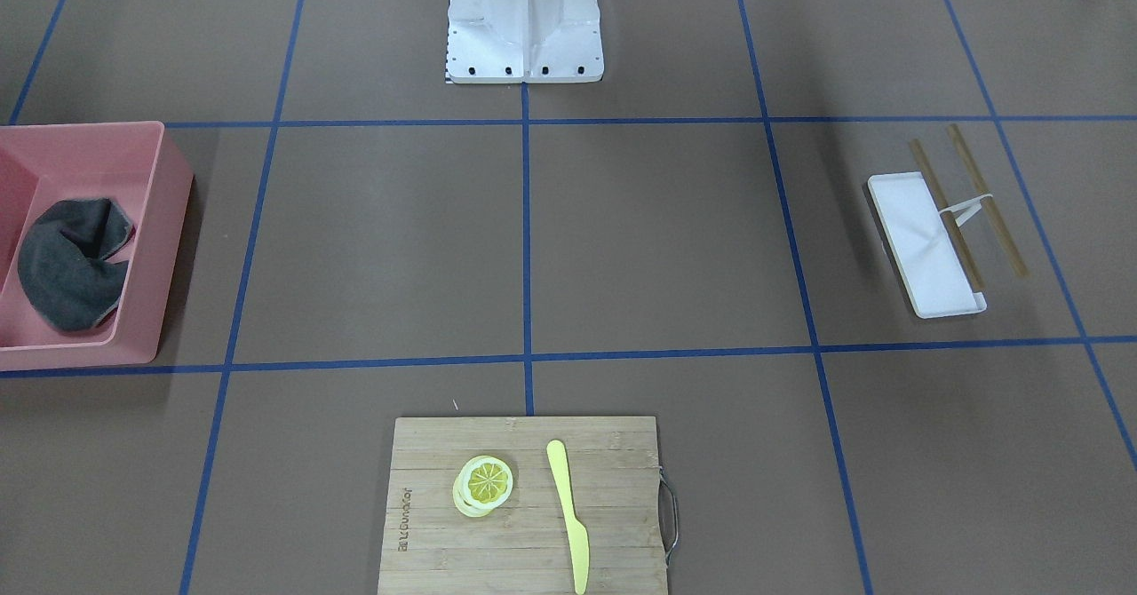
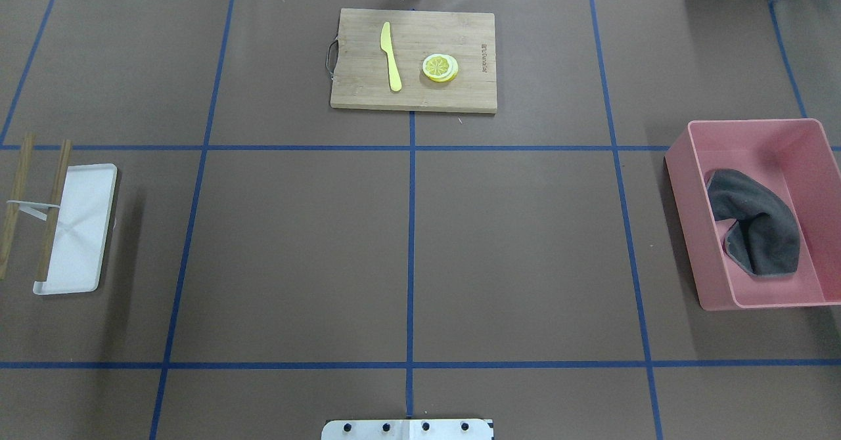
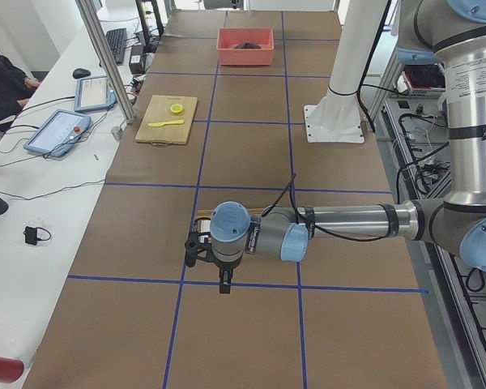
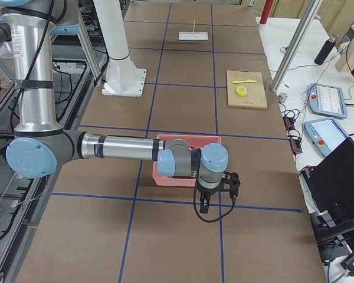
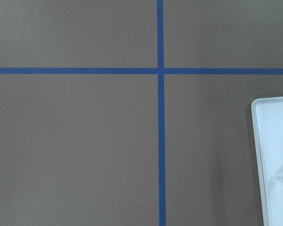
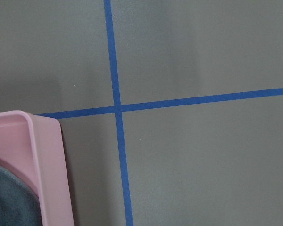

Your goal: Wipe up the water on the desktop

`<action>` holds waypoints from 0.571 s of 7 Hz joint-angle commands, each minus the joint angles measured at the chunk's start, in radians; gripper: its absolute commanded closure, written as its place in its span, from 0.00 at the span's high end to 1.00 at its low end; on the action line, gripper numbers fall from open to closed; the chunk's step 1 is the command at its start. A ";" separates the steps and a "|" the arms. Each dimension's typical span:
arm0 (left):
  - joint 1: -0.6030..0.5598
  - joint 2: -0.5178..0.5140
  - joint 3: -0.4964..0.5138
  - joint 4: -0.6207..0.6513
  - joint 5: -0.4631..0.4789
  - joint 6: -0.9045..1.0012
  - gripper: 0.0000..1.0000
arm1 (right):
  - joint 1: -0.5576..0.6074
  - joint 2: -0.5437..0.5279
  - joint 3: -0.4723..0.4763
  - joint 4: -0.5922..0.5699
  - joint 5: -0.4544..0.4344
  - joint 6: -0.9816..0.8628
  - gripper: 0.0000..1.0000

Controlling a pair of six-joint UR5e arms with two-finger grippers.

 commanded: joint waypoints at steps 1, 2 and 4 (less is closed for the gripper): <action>-0.027 -0.032 -0.002 0.091 0.069 0.098 0.98 | 0.023 0.014 0.028 -0.010 0.005 0.003 1.00; -0.044 -0.064 -0.001 0.149 0.111 0.145 0.98 | 0.025 0.016 0.050 -0.013 0.002 0.010 1.00; -0.087 -0.103 -0.002 0.212 0.116 0.183 0.98 | 0.022 0.029 0.068 -0.084 -0.004 0.011 1.00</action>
